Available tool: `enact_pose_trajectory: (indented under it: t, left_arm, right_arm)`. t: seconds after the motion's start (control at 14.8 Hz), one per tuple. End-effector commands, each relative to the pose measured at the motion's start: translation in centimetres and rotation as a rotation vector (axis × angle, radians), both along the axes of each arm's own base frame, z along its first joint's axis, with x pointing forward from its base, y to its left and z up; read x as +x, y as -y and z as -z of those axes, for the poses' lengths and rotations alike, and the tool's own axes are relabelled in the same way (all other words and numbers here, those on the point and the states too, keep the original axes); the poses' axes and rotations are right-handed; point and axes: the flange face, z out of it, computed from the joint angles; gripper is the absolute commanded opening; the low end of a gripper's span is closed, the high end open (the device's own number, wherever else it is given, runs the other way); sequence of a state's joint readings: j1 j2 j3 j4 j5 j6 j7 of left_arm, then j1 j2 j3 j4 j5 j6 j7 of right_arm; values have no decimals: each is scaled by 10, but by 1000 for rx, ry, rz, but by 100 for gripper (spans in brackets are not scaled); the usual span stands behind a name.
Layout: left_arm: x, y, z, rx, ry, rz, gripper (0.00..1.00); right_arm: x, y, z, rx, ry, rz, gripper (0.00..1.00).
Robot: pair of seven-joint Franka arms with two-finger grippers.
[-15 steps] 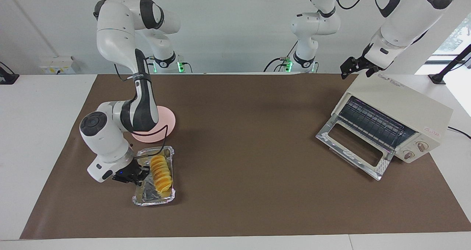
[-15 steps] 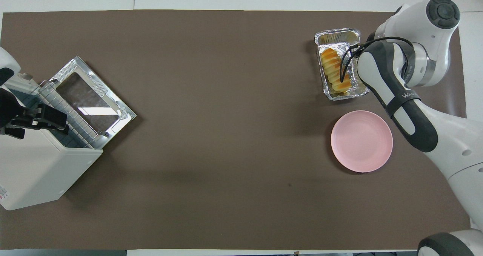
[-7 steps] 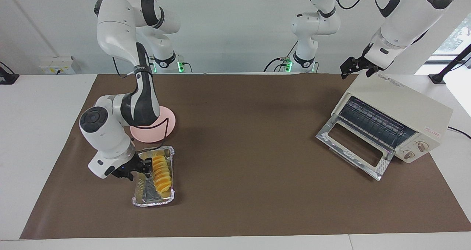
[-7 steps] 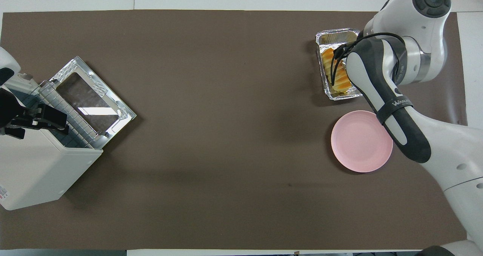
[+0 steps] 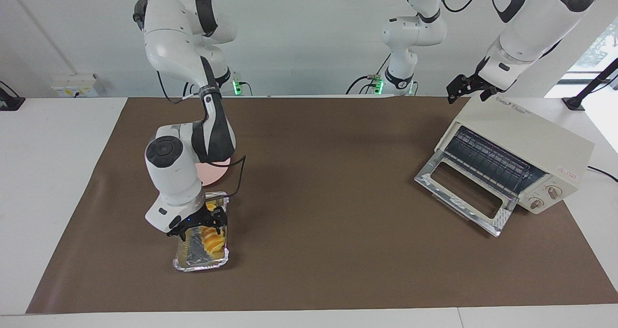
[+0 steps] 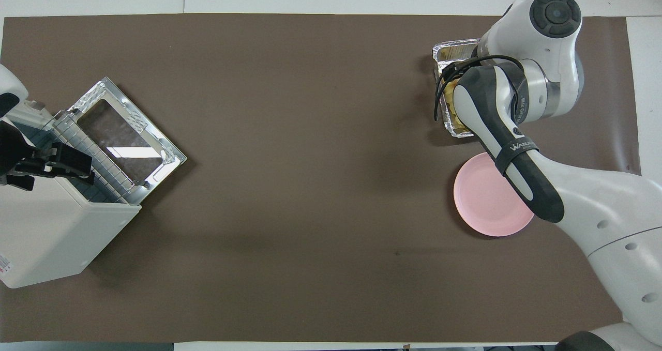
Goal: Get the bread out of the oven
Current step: 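Grasp the bread rolls in the tray with the right gripper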
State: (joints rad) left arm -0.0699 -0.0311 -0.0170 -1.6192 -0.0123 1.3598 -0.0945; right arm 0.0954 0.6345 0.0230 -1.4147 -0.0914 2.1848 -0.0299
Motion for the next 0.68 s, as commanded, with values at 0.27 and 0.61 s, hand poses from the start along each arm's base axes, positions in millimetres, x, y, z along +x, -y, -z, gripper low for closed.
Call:
enact_pose_trajectory:
  t: [0.27,0.61]
  left_arm:
    - [-4,-3,-3,10,16,3,100]
    - [-4,-3,-3,10,16,3,100]
  right_arm:
    - [-4,-1,25,7,33,55,98]
    - [-6,-5,33,39,41,141,39]
